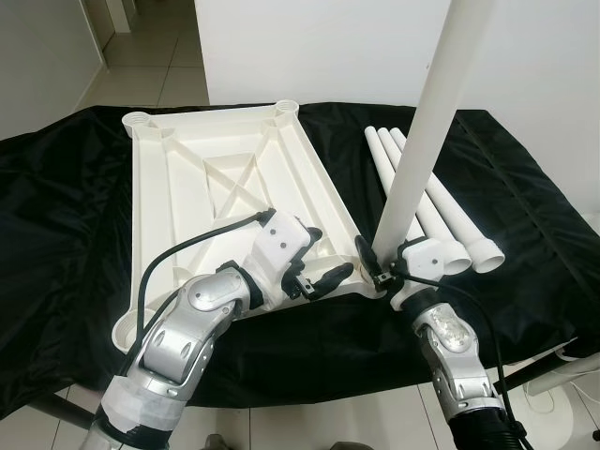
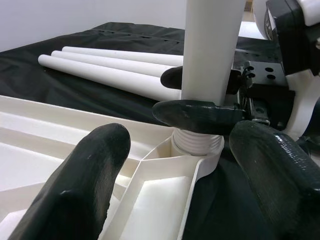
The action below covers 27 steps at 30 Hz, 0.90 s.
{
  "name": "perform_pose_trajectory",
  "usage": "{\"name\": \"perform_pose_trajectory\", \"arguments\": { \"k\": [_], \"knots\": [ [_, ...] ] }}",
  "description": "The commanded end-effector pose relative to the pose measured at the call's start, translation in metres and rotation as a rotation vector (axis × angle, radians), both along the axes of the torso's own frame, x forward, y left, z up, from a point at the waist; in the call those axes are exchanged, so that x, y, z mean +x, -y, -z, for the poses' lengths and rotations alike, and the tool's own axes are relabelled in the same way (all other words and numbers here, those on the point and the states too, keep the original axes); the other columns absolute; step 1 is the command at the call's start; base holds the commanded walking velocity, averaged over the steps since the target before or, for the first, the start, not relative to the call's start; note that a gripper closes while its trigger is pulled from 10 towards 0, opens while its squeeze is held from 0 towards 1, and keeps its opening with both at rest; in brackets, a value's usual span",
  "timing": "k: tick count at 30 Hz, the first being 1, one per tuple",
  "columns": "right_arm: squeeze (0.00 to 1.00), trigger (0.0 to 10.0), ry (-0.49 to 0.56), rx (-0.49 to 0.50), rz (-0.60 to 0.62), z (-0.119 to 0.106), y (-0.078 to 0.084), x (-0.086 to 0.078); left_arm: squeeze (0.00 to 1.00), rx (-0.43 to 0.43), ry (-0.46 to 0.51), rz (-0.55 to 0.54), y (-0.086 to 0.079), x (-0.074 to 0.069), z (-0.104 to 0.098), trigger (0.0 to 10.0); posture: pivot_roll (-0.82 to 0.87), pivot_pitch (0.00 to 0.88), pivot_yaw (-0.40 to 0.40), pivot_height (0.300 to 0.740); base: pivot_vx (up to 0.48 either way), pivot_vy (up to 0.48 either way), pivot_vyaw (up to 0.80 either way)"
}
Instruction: Building children table
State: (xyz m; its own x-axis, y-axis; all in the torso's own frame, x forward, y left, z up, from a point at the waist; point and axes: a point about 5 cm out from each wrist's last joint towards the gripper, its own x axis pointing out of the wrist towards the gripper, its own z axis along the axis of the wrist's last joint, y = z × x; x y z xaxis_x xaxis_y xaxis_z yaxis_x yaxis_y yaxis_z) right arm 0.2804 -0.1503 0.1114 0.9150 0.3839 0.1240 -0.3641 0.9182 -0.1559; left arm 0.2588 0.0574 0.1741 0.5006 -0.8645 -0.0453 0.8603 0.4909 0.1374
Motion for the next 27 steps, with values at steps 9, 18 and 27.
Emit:
{"name": "perform_pose_trajectory", "arguments": {
  "k": [9, 18, 27],
  "knots": [
    [0.00, 10.0, -0.274, 0.005, 0.019, 0.043, 0.008, -0.004, 0.00, 0.004, 0.043, -0.024, 0.000, 0.001, -0.006, 10.0, -0.06, 0.000, 0.001, 0.740, 0.000, 0.000, 0.00],
    [0.00, 10.0, -0.288, 0.075, 0.064, 0.048, 0.010, -0.009, 0.00, 0.005, 0.046, -0.027, 0.000, 0.000, -0.006, 10.0, -0.06, 0.000, 0.000, 0.740, 0.000, 0.000, 0.00],
    [0.00, 10.0, -0.211, 0.106, 0.097, 0.050, 0.015, -0.019, 0.00, 0.001, 0.048, -0.028, 0.000, 0.001, -0.007, 10.0, -0.06, 0.003, 0.003, 0.740, 0.000, 0.000, 0.00]
  ]
}}
